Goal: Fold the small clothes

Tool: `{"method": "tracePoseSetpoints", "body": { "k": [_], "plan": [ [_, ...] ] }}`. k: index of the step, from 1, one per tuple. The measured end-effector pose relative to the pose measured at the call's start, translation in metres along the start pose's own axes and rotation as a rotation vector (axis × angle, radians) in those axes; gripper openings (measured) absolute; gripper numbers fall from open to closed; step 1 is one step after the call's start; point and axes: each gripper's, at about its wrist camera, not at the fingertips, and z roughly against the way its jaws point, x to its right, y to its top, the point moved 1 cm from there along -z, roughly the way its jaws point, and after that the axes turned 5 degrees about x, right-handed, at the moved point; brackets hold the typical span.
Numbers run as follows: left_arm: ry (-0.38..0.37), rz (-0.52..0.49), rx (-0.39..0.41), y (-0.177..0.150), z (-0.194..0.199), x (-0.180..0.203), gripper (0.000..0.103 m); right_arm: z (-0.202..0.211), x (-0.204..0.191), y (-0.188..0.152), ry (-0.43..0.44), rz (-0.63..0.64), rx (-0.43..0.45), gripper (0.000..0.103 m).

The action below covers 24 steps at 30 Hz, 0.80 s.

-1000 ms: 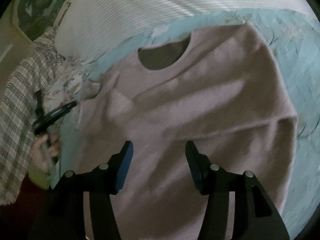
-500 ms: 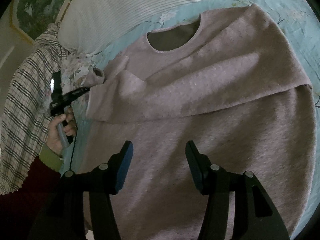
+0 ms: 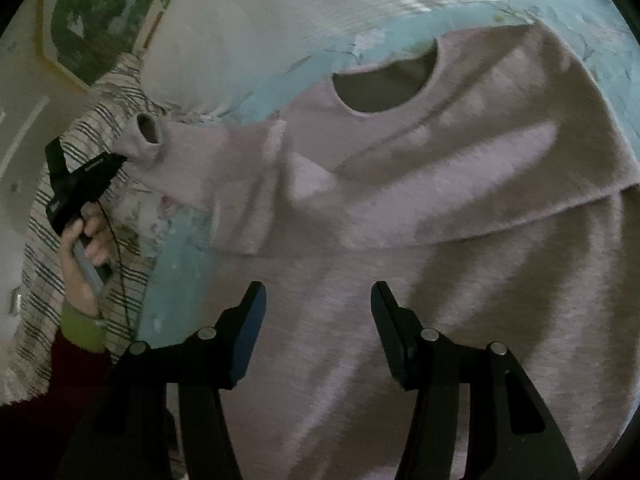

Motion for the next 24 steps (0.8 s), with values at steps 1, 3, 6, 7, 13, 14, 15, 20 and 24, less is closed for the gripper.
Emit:
{"method": "tracePoseSetpoints", "body": {
  "k": [1, 3, 6, 7, 13, 14, 15, 20, 24],
  "plan": [
    [-0.024, -0.002, 0.0, -0.002, 0.004, 0.014, 0.007, 0.002, -0.005, 0.003, 0.016, 0.002, 0.012, 0.056],
    [-0.078, 0.006, -0.006, -0.01, 0.01, 0.042, 0.007, 0.006, -0.014, 0.01, 0.056, 0.005, 0.036, 0.056],
    [-0.147, 0.016, -0.019, -0.026, 0.014, 0.084, 0.007, 0.016, -0.022, 0.021, 0.11, -0.006, 0.076, 0.056],
    [-0.171, 0.02, -0.023, -0.032, 0.015, 0.099, 0.007, 0.02, -0.023, 0.023, 0.105, -0.003, 0.093, 0.056],
    [-0.307, 0.073, -0.033, -0.04, 0.018, 0.17, 0.007, 0.05, -0.001, 0.025, 0.046, -0.043, 0.166, 0.056],
    [-0.318, 0.077, -0.018, -0.035, 0.02, 0.178, 0.007, 0.055, 0.007, 0.023, 0.031, -0.057, 0.175, 0.056],
    [-0.332, 0.081, 0.0, -0.028, 0.024, 0.183, 0.007, 0.059, 0.012, 0.023, 0.021, -0.069, 0.183, 0.056],
    [-0.384, 0.079, 0.075, 0.007, 0.042, 0.211, 0.007, 0.084, 0.049, 0.019, -0.031, -0.157, 0.256, 0.056],
    [-0.414, 0.028, 0.027, -0.013, 0.035, 0.25, 0.008, 0.096, 0.073, 0.015, -0.064, -0.222, 0.291, 0.056]
  ]
}}
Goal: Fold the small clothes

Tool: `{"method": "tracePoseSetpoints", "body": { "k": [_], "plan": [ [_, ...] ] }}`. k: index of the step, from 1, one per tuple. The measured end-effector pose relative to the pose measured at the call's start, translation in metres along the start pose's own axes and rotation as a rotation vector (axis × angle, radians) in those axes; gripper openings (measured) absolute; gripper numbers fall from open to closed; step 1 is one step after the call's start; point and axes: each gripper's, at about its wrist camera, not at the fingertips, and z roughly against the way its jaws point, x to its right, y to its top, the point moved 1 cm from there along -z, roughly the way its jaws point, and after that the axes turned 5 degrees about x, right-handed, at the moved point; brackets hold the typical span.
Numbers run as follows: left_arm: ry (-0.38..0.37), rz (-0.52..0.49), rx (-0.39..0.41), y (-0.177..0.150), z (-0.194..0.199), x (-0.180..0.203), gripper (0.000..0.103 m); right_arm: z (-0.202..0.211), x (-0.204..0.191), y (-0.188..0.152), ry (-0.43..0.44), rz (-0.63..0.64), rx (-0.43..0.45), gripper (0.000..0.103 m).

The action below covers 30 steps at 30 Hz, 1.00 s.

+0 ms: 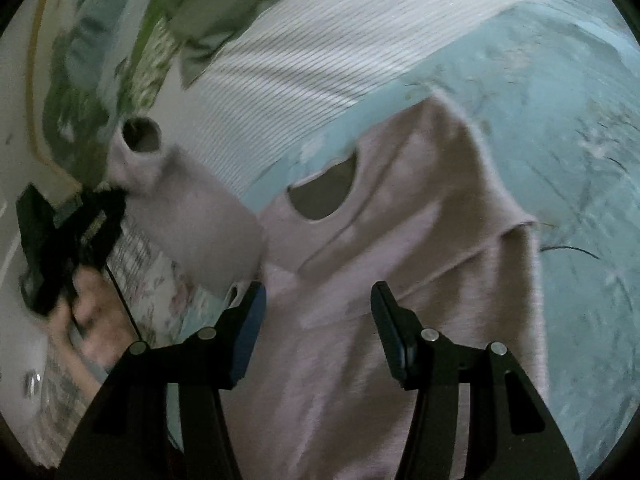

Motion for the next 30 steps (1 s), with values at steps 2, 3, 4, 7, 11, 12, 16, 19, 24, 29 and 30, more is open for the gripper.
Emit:
{"method": "tracePoseSetpoints", "body": {
  "k": [2, 3, 4, 7, 11, 12, 16, 19, 24, 29, 30],
  "plan": [
    [-0.006, -0.022, -0.066, -0.029, -0.019, 0.011, 0.008, 0.003, 0.006, 0.002, -0.015, -0.012, 0.003, 0.056],
    [-0.009, -0.034, -0.105, -0.047, -0.031, 0.015, 0.008, 0.003, 0.009, 0.002, -0.021, -0.015, 0.003, 0.056],
    [-0.01, -0.048, -0.142, -0.064, -0.042, 0.019, 0.008, 0.003, 0.011, 0.002, -0.028, -0.018, 0.004, 0.056],
    [0.003, -0.089, -0.258, -0.114, -0.076, 0.023, 0.01, 0.003, 0.016, 0.001, -0.042, -0.029, 0.002, 0.056],
    [0.006, -0.099, -0.387, -0.159, -0.105, 0.018, 0.022, -0.003, 0.022, -0.001, -0.052, -0.039, -0.015, 0.056],
    [0.011, -0.101, -0.395, -0.163, -0.105, 0.016, 0.027, -0.005, 0.022, -0.001, -0.052, -0.04, -0.022, 0.056],
    [0.006, -0.096, -0.374, -0.167, -0.081, -0.002, 0.044, -0.017, 0.022, -0.006, -0.049, -0.035, -0.053, 0.056],
    [0.008, -0.091, -0.35, -0.169, -0.052, -0.022, 0.049, -0.026, 0.022, -0.009, -0.054, -0.031, -0.064, 0.056],
    [0.079, -0.074, -0.36, -0.178, -0.019, -0.072, 0.049, -0.051, 0.021, -0.01, -0.09, 0.015, -0.114, 0.061],
    [0.192, 0.048, -0.376, -0.177, -0.016, -0.129, 0.049, -0.083, 0.021, -0.007, -0.146, 0.084, -0.15, 0.061],
    [0.202, 0.082, -0.37, -0.174, -0.016, -0.14, 0.047, -0.087, 0.02, -0.006, -0.148, 0.095, -0.156, 0.06]
  ]
}}
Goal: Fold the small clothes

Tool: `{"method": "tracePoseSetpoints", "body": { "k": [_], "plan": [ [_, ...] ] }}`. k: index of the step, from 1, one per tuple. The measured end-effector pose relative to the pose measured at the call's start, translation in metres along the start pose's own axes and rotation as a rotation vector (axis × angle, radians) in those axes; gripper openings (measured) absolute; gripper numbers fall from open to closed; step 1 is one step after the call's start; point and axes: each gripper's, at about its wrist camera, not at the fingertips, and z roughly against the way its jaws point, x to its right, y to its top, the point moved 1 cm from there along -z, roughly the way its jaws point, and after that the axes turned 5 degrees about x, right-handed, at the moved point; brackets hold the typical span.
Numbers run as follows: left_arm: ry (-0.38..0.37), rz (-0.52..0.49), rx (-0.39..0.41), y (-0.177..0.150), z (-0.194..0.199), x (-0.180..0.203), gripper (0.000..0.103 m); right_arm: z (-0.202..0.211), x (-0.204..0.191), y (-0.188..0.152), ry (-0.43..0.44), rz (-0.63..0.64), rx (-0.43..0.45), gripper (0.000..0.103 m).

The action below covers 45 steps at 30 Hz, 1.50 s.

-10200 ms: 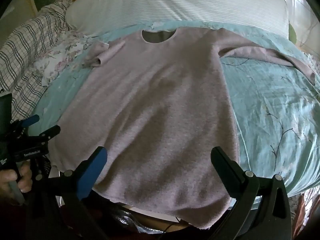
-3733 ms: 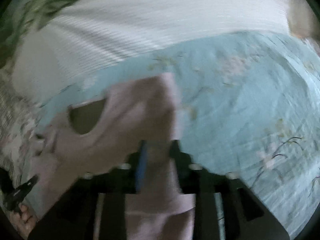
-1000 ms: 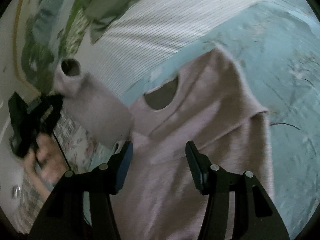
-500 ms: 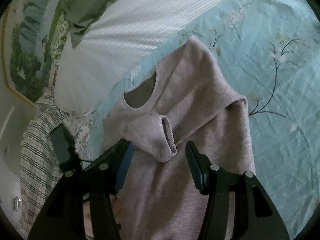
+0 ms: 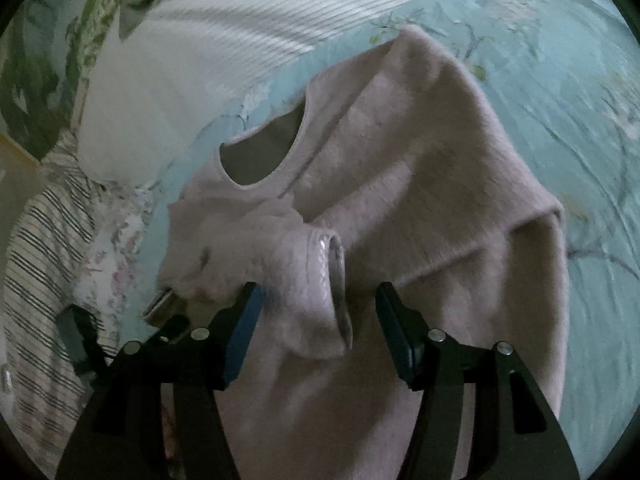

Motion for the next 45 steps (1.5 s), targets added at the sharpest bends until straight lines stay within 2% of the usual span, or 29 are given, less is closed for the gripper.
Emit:
{"method": "tracePoseSetpoints", "body": {
  "k": [1, 2, 3, 5, 8, 12, 14, 16, 21, 24, 27, 28, 30, 31, 34, 37, 38, 40, 41, 43, 44, 45],
  "plan": [
    [-0.01, 0.035, 0.001, 0.004, 0.0, -0.01, 0.046, -0.003, -0.004, 0.002, 0.004, 0.021, -0.001, 0.046],
    [-0.018, 0.057, 0.0, 0.006, -0.001, -0.015, 0.044, -0.005, -0.009, 0.005, 0.015, 0.043, -0.002, 0.02],
    [-0.018, 0.076, -0.001, 0.009, -0.002, -0.02, 0.042, -0.005, -0.014, 0.007, 0.022, 0.057, -0.002, 0.01],
    [-0.004, 0.098, 0.001, 0.014, -0.003, -0.027, 0.041, -0.001, -0.027, 0.016, 0.039, 0.105, 0.023, 0.004],
    [0.01, 0.123, 0.01, 0.018, -0.004, -0.03, 0.038, 0.018, -0.045, 0.036, 0.045, 0.182, 0.094, 0.004],
    [0.029, 0.211, 0.003, 0.02, -0.006, -0.047, 0.017, 0.077, -0.053, 0.071, 0.033, 0.234, 0.288, 0.003],
    [0.025, 0.252, 0.0, 0.019, -0.006, -0.059, 0.013, 0.109, -0.048, 0.084, 0.028, 0.245, 0.38, 0.003],
    [0.025, 0.269, -0.004, 0.019, -0.007, -0.062, 0.009, 0.124, -0.04, 0.09, 0.033, 0.244, 0.414, 0.003],
    [0.1, 0.265, 0.02, 0.021, 0.001, -0.069, 0.008, 0.114, -0.016, 0.085, -0.007, 0.201, 0.358, 0.003],
    [0.125, 0.245, 0.003, 0.023, -0.005, -0.071, 0.01, 0.103, -0.005, 0.083, -0.014, 0.156, 0.324, 0.003],
    [0.114, 0.23, -0.025, 0.026, 0.001, -0.071, 0.01, 0.098, -0.007, 0.085, -0.007, 0.147, 0.317, 0.003],
    [0.109, 0.218, -0.023, 0.027, 0.006, -0.068, 0.011, 0.099, -0.01, 0.087, -0.001, 0.155, 0.322, 0.003],
    [0.066, 0.185, -0.004, 0.024, 0.016, -0.055, 0.026, 0.101, -0.019, 0.091, 0.015, 0.171, 0.335, 0.003],
    [0.051, 0.166, -0.007, 0.022, 0.017, -0.047, 0.029, 0.104, -0.025, 0.093, 0.029, 0.176, 0.345, 0.003],
    [0.053, 0.103, -0.019, 0.019, 0.012, -0.025, 0.032, 0.115, -0.039, 0.098, 0.07, 0.181, 0.38, 0.003],
    [0.122, 0.112, -0.023, 0.025, -0.006, -0.016, 0.032, 0.136, -0.053, 0.102, 0.116, 0.198, 0.437, 0.003],
    [0.172, 0.12, -0.017, 0.028, -0.014, -0.018, 0.032, 0.143, -0.055, 0.103, 0.129, 0.2, 0.454, 0.003],
    [0.249, 0.133, -0.009, 0.033, -0.019, -0.03, 0.026, 0.152, -0.057, 0.104, 0.158, 0.196, 0.47, 0.003],
    [0.276, 0.155, 0.005, 0.036, -0.018, -0.037, 0.02, 0.155, -0.056, 0.104, 0.168, 0.192, 0.473, 0.003],
    [0.379, 0.201, 0.045, 0.041, -0.01, -0.054, 0.019, 0.155, -0.05, 0.101, 0.18, 0.178, 0.466, 0.003],
    [0.403, 0.234, 0.061, 0.041, -0.004, -0.065, 0.015, 0.153, -0.047, 0.1, 0.185, 0.172, 0.455, 0.003],
    [0.37, 0.289, 0.059, 0.038, 0.0, -0.081, 0.01, 0.149, -0.045, 0.097, 0.179, 0.17, 0.447, 0.003]
  ]
}}
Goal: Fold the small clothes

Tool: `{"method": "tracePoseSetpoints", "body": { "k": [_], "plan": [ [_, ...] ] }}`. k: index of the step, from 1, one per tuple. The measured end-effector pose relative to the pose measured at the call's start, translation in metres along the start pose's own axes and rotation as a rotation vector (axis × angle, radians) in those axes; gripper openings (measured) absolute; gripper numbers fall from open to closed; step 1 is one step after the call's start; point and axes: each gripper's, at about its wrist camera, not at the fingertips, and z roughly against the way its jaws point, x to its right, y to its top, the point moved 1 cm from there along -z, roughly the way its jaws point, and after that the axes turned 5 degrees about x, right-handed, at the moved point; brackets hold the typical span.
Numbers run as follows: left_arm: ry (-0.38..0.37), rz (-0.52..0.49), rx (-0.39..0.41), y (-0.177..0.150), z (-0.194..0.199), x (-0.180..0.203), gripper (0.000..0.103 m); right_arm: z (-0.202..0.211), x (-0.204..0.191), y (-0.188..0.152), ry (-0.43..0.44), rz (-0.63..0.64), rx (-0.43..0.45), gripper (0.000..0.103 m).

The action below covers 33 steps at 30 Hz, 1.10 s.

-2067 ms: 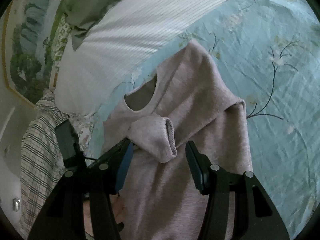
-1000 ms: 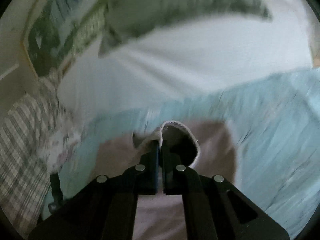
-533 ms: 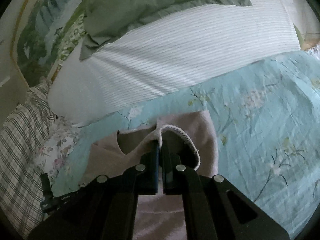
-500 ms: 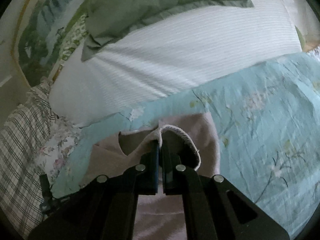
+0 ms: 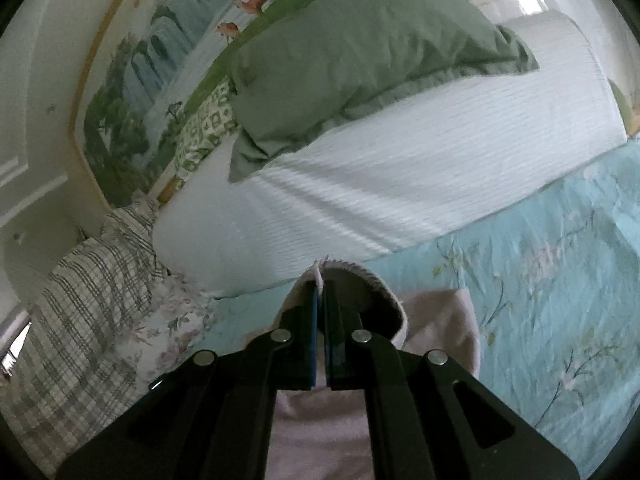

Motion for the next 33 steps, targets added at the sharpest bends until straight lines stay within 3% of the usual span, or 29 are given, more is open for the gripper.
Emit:
{"method": "tracePoseSetpoints", "body": {
  "k": [2, 4, 8, 10, 13, 15, 22, 24, 26, 29, 32, 33],
  "plan": [
    [-0.034, 0.031, -0.032, -0.001, -0.002, -0.015, 0.008, -0.005, 0.004, -0.008, -0.014, -0.001, -0.021, 0.003],
    [-0.011, 0.003, -0.023, -0.004, 0.003, -0.019, 0.008, -0.01, 0.009, -0.015, -0.019, -0.019, -0.039, 0.003],
    [0.018, -0.088, -0.012, -0.007, 0.007, -0.01, 0.019, -0.019, 0.015, -0.014, -0.035, -0.024, -0.055, 0.003],
    [0.044, -0.106, -0.023, -0.004, 0.0, -0.007, 0.02, -0.022, 0.014, -0.003, -0.04, -0.005, -0.042, 0.003],
    [0.026, -0.097, -0.022, -0.002, 0.0, -0.01, 0.02, -0.011, 0.011, 0.011, -0.029, 0.051, 0.015, 0.003],
    [0.018, -0.129, -0.011, -0.007, 0.003, -0.008, 0.021, -0.007, 0.017, 0.004, -0.013, 0.059, -0.006, 0.003],
    [-0.064, -0.102, -0.031, -0.011, 0.002, -0.024, 0.024, -0.009, 0.057, -0.096, -0.189, 0.224, -0.316, 0.003],
    [-0.09, -0.106, -0.049, -0.011, 0.004, -0.027, 0.024, -0.007, 0.073, -0.116, -0.227, 0.199, -0.412, 0.004],
    [-0.111, -0.117, -0.066, -0.01, 0.005, -0.03, 0.024, -0.001, 0.082, -0.123, -0.233, 0.151, -0.451, 0.004],
    [-0.136, -0.139, -0.091, -0.012, 0.011, -0.037, 0.024, 0.014, 0.084, -0.115, -0.22, 0.117, -0.422, 0.005],
    [-0.149, -0.144, -0.084, -0.012, 0.027, -0.048, 0.038, 0.02, 0.076, -0.098, -0.199, 0.116, -0.365, 0.005],
    [-0.171, -0.136, -0.077, -0.011, 0.031, -0.05, 0.039, 0.019, 0.075, -0.091, -0.185, 0.103, -0.346, 0.005]
  ]
}}
